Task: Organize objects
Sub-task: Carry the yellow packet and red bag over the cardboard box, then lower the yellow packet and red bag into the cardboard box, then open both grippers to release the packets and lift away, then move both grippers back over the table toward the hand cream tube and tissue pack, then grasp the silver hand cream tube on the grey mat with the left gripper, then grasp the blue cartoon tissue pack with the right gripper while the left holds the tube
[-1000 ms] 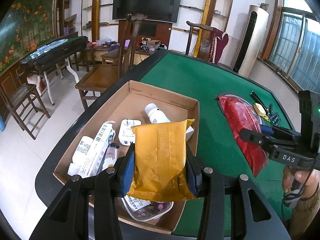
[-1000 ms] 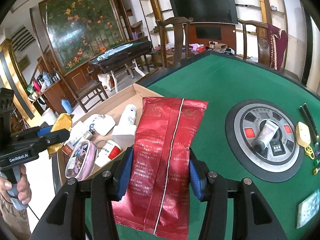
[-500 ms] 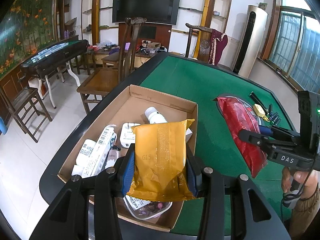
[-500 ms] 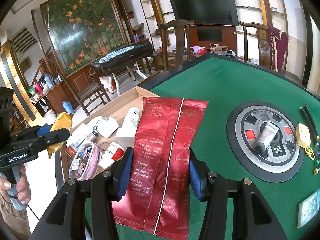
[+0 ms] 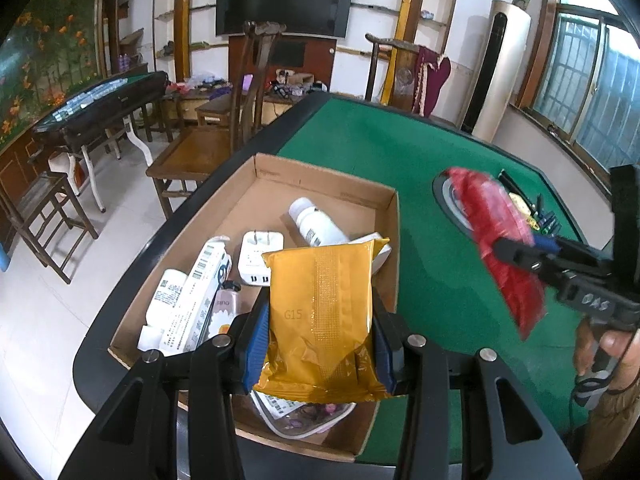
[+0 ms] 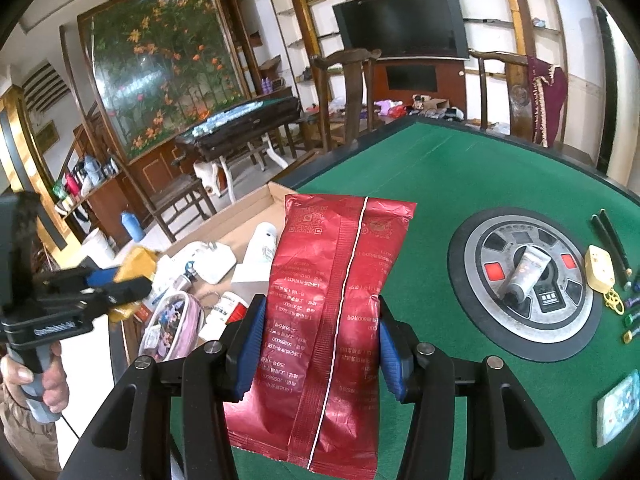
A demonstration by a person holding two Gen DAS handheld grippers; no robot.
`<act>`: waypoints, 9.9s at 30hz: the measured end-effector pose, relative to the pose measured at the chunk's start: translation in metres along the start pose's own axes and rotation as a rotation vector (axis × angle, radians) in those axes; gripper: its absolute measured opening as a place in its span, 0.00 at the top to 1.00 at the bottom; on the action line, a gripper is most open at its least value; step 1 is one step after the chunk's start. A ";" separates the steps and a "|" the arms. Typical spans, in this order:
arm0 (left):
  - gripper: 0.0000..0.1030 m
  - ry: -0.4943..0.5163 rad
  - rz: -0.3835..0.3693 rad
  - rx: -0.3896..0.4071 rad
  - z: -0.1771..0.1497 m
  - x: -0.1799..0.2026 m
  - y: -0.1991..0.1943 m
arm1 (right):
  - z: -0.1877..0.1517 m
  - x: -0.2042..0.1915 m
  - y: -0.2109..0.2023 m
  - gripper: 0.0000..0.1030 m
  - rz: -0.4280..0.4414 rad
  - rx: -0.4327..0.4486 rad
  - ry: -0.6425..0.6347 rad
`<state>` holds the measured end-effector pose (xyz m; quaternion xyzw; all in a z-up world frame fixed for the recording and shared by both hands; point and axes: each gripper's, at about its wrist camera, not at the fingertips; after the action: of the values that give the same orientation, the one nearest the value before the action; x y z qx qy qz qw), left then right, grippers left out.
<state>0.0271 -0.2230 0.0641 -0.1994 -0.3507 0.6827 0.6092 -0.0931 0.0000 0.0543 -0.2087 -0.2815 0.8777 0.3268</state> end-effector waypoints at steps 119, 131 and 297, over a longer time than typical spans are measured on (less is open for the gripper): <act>0.56 0.094 0.041 -0.326 0.068 -0.086 0.156 | 0.059 -0.060 0.179 0.47 -0.009 -0.096 -0.539; 0.55 0.087 0.039 -0.328 0.068 -0.089 0.156 | 0.050 -0.060 0.183 0.45 0.001 -0.109 -0.549; 0.71 0.418 -0.216 -0.217 0.010 0.248 0.181 | -0.070 0.234 -0.034 0.46 -0.629 -0.188 0.466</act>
<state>-0.1492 0.0137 -0.0219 -0.3619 -0.3077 0.5158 0.7129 -0.2023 0.2080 -0.0198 -0.3347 -0.3291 0.6344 0.6142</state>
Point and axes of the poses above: each gripper's, at about its wrist camera, not at the fingertips, and y roughly the way its jaws point, x to its right, z to its top, and after that the axes turned 3 degrees about -z, right-handed
